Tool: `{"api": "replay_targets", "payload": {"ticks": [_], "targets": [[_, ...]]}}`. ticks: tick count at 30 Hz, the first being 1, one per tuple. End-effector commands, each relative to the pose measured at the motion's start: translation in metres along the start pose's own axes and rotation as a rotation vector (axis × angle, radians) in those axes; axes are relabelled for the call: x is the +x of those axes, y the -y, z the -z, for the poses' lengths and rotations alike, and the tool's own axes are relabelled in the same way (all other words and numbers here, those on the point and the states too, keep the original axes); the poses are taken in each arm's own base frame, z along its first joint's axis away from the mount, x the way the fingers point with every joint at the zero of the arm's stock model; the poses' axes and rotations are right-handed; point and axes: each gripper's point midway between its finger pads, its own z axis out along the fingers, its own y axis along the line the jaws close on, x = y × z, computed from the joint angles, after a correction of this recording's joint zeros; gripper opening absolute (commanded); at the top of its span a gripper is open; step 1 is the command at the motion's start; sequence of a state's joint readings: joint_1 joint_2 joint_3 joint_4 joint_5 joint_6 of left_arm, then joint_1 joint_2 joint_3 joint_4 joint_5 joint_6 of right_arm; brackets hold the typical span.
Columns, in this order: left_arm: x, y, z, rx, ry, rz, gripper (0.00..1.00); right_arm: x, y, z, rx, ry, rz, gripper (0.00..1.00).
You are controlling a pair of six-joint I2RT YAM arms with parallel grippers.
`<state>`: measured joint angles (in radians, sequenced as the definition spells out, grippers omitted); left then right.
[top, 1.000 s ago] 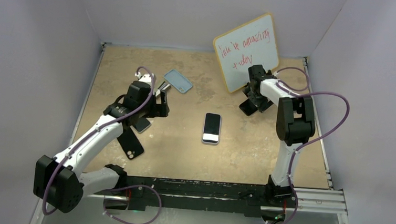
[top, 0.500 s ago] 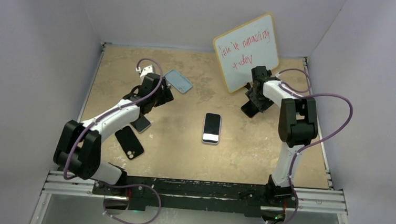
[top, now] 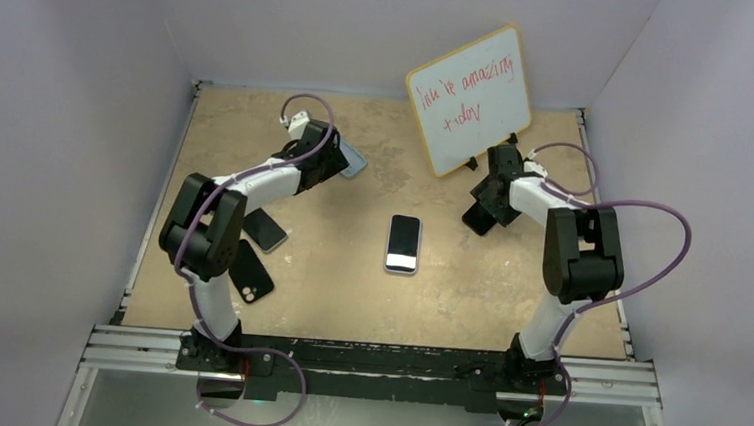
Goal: Put the phone into the phone case
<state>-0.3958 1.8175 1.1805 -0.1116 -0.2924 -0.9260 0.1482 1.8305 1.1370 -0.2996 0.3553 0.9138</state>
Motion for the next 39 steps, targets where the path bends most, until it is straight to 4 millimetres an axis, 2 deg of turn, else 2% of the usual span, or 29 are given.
{"api": "replay_targets", "payload": {"ticks": [1, 4, 10, 22, 28, 36, 39], "targets": [[-0.015, 0.028, -0.016, 0.039, 0.043, 0.034, 0.57, 0.048, 0.033, -0.008, 0.048, -0.157, 0.057, 0.69], [-0.016, 0.031, -0.025, 0.035, 0.049, 0.015, 0.55, 0.05, 0.033, -0.007, 0.038, -0.167, 0.074, 0.69], [-0.012, 0.025, -0.039, 0.001, 0.07, 0.005, 0.43, 0.042, 0.029, -0.001, 0.004, -0.132, 0.071, 0.69], [0.011, 0.017, -0.065, -0.039, 0.023, -0.035, 0.4, 0.036, 0.03, 0.005, -0.001, -0.112, 0.089, 0.69], [0.02, 0.011, -0.065, -0.03, 0.005, -0.066, 0.36, 0.04, 0.032, 0.008, -0.009, -0.12, 0.098, 0.69], [0.041, 0.003, -0.063, -0.024, -0.089, -0.167, 0.28, 0.051, 0.039, 0.001, -0.019, -0.137, 0.107, 0.7], [0.046, -0.003, -0.058, -0.028, -0.117, -0.2, 0.15, 0.052, 0.039, 0.002, -0.019, -0.143, 0.116, 0.69]]}}
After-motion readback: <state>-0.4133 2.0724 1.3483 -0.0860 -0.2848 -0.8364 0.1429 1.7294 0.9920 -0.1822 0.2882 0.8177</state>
